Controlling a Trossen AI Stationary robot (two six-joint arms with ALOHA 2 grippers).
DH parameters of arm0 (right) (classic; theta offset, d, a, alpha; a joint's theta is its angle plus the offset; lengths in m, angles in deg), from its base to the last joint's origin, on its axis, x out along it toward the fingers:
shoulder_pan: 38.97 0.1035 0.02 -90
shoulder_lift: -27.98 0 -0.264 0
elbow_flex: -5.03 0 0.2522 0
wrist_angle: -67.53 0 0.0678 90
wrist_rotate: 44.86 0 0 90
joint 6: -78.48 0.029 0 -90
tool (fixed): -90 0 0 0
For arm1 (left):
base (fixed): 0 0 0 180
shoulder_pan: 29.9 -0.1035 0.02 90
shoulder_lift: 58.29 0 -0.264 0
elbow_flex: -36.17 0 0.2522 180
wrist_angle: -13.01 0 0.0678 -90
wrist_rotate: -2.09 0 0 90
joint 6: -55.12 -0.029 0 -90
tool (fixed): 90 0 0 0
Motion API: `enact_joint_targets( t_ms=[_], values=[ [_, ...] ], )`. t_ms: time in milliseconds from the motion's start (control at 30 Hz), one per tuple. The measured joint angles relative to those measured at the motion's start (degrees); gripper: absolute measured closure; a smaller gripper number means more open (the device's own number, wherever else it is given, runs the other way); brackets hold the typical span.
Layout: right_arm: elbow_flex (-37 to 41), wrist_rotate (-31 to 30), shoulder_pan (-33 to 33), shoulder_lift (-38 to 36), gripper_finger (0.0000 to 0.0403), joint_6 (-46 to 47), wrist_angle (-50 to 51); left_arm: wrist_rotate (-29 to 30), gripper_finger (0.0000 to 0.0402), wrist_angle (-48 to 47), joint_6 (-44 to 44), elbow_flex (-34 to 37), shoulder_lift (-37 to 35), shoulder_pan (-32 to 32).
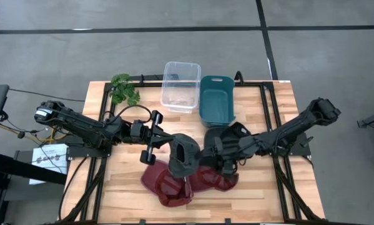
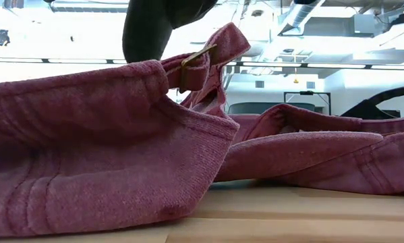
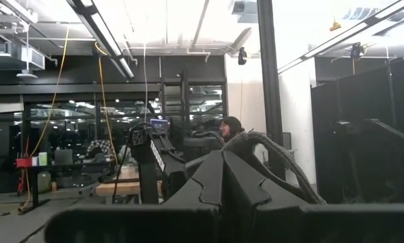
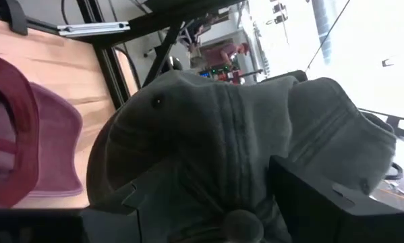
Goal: Pick & Place hat
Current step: Put the left black cap into the blue bin
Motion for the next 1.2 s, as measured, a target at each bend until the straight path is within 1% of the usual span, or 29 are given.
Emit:
enact_joint_targets(
  t_ms=[200,333,433,600,633,933,1067,1167,1200],
  values=[
    [-3.1,0.0,-1.0,4.3,0.0202,0.0,0.0,1.1,0.0396,0.0,-0.1,0.0,0.0,0.0],
    [-4.6,0.0,-1.3,6.1,0.0236,-0.2,-0.1,1.0,0.0396,0.0,-0.2,0.0,0.0,0.0],
    [-5.5,-0.5,-1.6,6.9,0.0278,-0.2,0.1,1.0,0.0396,-0.1,-0.2,0.0,0.0,0.0],
    [-7.4,-2.0,-1.6,6.9,0.0378,-0.5,4.7,1.0,0.0396,-0.1,-0.1,0.0,0.0,0.0],
    [-7.8,-2.8,-1.6,6.9,0.0386,-0.5,5.7,1.0,0.0396,-0.1,0.0,0.0,0.0,0.0],
    [-8.5,-9.7,0.9,5.7,0.0389,-0.3,7.7,1.0,0.0394,-0.1,0.0,0.0,0.0,0.0],
    [-8.6,-10.6,2.5,4.6,0.0389,0.2,9.6,1.0,0.039,-0.8,-0.1,0.0,-0.4,-0.2],
    [-8.6,-12.3,3.6,3.8,0.0389,0.3,9.6,1.4,0.0381,-1.8,-3.6,0.0,-0.9,-0.9],
    [-8.6,-13.1,3.9,3.4,0.0389,0.3,9.5,2.5,0.0376,-1.9,-4.7,0.0,-0.9,-1.1]
  ],
)
